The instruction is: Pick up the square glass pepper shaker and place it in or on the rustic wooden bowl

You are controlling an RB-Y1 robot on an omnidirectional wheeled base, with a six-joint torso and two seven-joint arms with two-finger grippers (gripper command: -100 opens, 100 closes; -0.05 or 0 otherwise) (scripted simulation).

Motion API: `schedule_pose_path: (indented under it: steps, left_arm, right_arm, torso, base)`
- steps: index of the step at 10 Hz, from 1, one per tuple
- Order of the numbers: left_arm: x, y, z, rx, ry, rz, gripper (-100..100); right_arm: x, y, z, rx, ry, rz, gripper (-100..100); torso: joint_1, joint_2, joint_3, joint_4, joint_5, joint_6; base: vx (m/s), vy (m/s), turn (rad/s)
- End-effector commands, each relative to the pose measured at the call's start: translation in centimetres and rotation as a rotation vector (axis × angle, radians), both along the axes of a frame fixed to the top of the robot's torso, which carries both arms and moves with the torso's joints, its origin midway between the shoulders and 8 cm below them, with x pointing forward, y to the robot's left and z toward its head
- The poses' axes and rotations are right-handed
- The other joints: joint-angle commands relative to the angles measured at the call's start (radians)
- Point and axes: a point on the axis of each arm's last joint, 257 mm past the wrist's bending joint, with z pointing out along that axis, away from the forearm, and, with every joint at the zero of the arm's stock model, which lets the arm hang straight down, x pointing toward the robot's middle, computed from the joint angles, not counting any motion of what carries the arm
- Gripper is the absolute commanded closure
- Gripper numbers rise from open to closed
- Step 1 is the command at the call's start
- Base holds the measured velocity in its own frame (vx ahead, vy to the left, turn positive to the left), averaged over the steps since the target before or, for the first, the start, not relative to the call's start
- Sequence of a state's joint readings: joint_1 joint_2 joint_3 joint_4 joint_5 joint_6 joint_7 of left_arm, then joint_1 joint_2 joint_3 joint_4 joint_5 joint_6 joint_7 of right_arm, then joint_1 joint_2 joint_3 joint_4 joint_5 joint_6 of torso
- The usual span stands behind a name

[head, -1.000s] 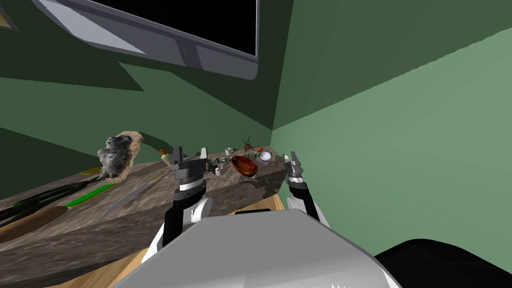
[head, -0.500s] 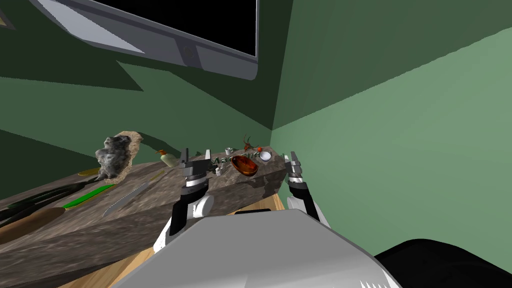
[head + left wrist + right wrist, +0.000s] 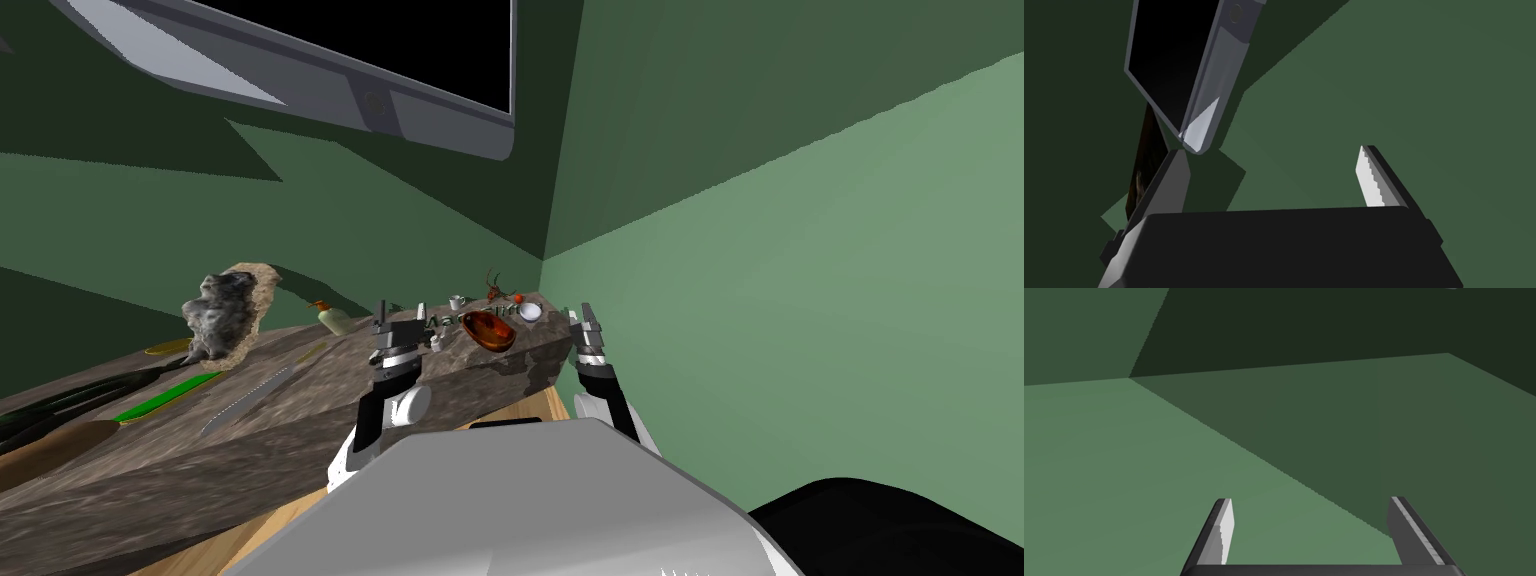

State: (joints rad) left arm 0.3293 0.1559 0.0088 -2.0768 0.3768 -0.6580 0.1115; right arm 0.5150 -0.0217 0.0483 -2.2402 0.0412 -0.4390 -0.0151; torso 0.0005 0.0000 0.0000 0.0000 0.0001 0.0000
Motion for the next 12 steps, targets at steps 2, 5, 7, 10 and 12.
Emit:
schedule_pose_path:
  steps: [2,5,7,10,12]
  left_arm:
    - [1.2,0.9,-2.0,-0.065,0.028,-0.023,-100]
    - [2.7,2.1,-4.3,-0.15,0.059,-0.046,-100]
    - [4.1,3.1,-6.3,-0.231,0.084,-0.064,-100]
    - [4.9,4.0,-8.1,-0.29,0.106,-0.07,-100]
    - [6.1,4.9,-10.0,-0.377,0.123,-0.083,-100]
  right_arm:
    - [0.0,0.0,0.0,0.0,0.0,0.0,0]
    - [0.0,0.0,0.0,0.0,0.0,0.0,0]
    - [0.0,0.0,0.0,0.0,0.0,0.0,0]
    - [0.0,0.0,0.0,0.0,0.0,0.0,0]
    - [0.0,0.0,0.0,0.0,0.0,0.0,0]
  torso:
    - [0.0,0.0,0.0,0.0,0.0,0.0]
    - [0.0,0.0,0.0,0.0,0.0,0.0]
    - [0.0,0.0,0.0,0.0,0.0,0.0]
    - [0.0,0.0,0.0,0.0,0.0,0.0]
    - [0.0,0.0,0.0,0.0,0.0,0.0]
  base:
    - [-0.003,0.003,-0.017]
    - [-0.005,0.003,-0.021]
    - [-0.004,0.005,-0.027]
    - [-0.003,0.003,-0.011]
    - [-0.005,0.005,-0.028]
